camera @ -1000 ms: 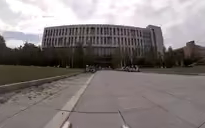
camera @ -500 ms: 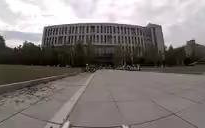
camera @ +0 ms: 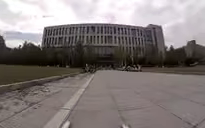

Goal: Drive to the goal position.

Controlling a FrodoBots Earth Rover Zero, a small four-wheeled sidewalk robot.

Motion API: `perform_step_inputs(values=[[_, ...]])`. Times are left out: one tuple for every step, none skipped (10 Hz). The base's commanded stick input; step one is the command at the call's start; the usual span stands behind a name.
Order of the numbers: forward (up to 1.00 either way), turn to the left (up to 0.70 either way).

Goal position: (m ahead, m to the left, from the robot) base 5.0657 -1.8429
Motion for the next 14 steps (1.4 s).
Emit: perform_step_inputs(values=[[0.7,0.0],[0.7,0.0],[0.7,0.0],[0.7,0.0],[0.7,0.0],[0.7,0.0],[0.7,0.0],[0.7,0.0],[0.7,0.0],[0.7,0.0],[0.7,0.0],[0.7,0.0],[0.7,0.0],[0.7,0.0]])
